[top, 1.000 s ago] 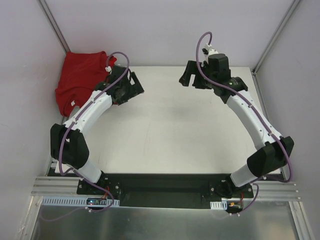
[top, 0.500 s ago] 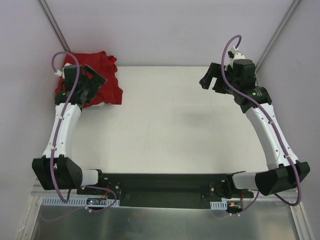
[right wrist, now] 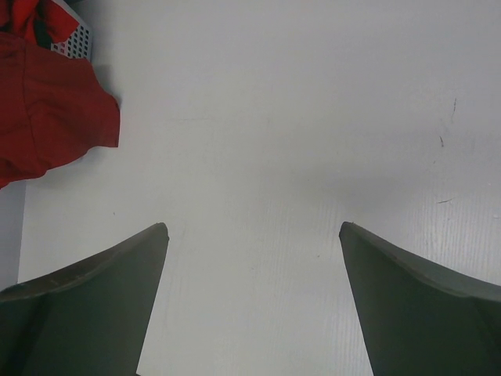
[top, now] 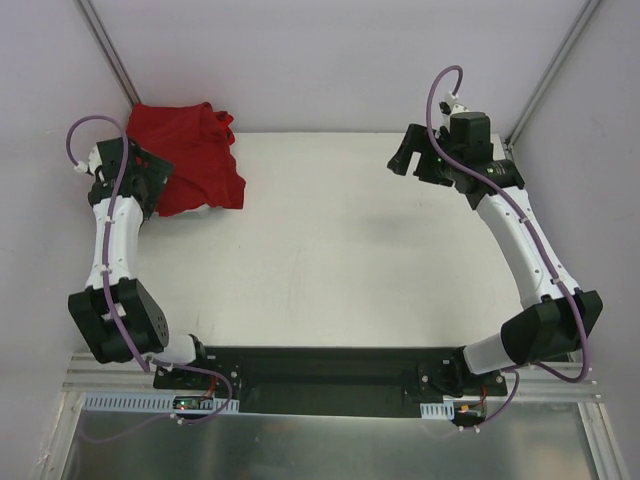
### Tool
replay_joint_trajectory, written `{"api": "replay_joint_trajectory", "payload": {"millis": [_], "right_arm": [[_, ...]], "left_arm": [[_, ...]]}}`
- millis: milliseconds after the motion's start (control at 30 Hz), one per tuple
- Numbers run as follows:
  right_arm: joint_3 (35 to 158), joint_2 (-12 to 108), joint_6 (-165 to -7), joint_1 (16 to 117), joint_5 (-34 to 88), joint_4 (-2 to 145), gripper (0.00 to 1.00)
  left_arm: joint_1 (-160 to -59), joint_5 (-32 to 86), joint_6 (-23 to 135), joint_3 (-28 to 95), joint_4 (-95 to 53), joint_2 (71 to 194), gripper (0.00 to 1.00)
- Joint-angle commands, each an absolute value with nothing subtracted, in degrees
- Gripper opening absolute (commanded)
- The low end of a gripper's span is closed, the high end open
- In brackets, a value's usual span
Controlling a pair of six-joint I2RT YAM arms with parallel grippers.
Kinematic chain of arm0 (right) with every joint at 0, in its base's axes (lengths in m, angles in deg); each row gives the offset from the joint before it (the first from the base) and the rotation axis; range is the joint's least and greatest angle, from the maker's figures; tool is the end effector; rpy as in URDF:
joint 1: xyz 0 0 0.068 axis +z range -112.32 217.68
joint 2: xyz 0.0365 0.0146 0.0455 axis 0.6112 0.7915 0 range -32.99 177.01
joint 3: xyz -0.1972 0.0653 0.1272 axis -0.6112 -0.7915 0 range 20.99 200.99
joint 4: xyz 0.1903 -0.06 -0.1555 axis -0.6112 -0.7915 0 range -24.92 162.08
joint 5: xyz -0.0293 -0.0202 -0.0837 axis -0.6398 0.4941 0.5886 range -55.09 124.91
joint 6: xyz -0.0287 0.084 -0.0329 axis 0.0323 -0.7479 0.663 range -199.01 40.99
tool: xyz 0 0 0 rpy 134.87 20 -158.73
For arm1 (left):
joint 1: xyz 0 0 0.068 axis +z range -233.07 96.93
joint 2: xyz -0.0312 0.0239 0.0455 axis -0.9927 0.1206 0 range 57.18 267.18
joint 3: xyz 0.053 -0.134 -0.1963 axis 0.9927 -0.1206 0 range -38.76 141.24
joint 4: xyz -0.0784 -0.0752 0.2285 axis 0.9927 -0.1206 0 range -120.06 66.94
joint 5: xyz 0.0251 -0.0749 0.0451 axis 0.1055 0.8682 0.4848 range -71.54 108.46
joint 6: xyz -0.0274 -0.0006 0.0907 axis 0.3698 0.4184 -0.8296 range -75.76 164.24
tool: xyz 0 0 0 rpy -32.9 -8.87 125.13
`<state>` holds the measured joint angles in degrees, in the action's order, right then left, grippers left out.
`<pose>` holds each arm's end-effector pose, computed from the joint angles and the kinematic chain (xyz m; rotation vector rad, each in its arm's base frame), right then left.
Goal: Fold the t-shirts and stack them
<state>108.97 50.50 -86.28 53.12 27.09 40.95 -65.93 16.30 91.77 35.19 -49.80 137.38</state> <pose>0.3496 0.1086 0.3528 -0.2325 2.0397 0.3867 0.3385 0.1077 0.2907 -1.1729 1.8115 -0.2678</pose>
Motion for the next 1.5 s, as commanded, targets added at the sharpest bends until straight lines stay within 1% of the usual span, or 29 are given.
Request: {"api": "replay_joint_trajectory", "payload": {"millis": [0, 33, 233, 433, 600, 767, 833, 967, 1100, 1467], "right_arm": [[111.95, 50.16, -87.19, 53.15, 24.97, 43.08, 0.96], [112.21, 49.98, -87.01, 53.15, 24.98, 42.82, 0.96], [110.82, 48.49, -85.69, 53.15, 26.91, 42.81, 0.96], [109.23, 47.96, -84.90, 53.06, 26.30, 42.99, 0.96], [111.24, 49.19, -84.29, 53.06, 25.24, 43.34, 0.96], [113.71, 50.07, -83.85, 52.97, 24.10, 43.35, 0.96], [111.87, 49.02, -84.28, 52.97, 25.32, 44.66, 0.96], [108.71, 46.74, -85.69, 52.97, 26.38, 45.45, 0.96], [105.72, 44.71, -85.61, 52.97, 27.96, 45.72, 0.96], [107.03, 45.67, -85.60, 52.97, 26.91, 44.75, 0.96]], "left_arm": [[-63.65, 18.36, 88.47, 39.10, -48.20, 141.81, 0.91], [-62.08, 22.29, 88.02, 39.11, -48.02, 142.69, 0.90], [-60.84, 24.78, 86.17, 36.56, -43.54, 141.46, 0.82], [-60.75, 28.12, 86.61, 34.46, -41.96, 143.14, 0.79], [-60.84, 28.56, 85.12, 31.90, -39.06, 141.55, 0.75], [-58.20, 33.66, 83.62, 31.55, -38.00, 142.26, 0.70], [-56.80, 34.19, 83.44, 30.58, -37.74, 142.08, 0.63], [-56.09, 34.89, 83.88, 30.23, -37.21, 143.13, 0.61], [-56.18, 35.95, 84.06, 30.93, -37.03, 144.10, 0.55], [-56.09, 37.17, 86.08, 32.78, -32.47, 146.30, 0.35]]}}
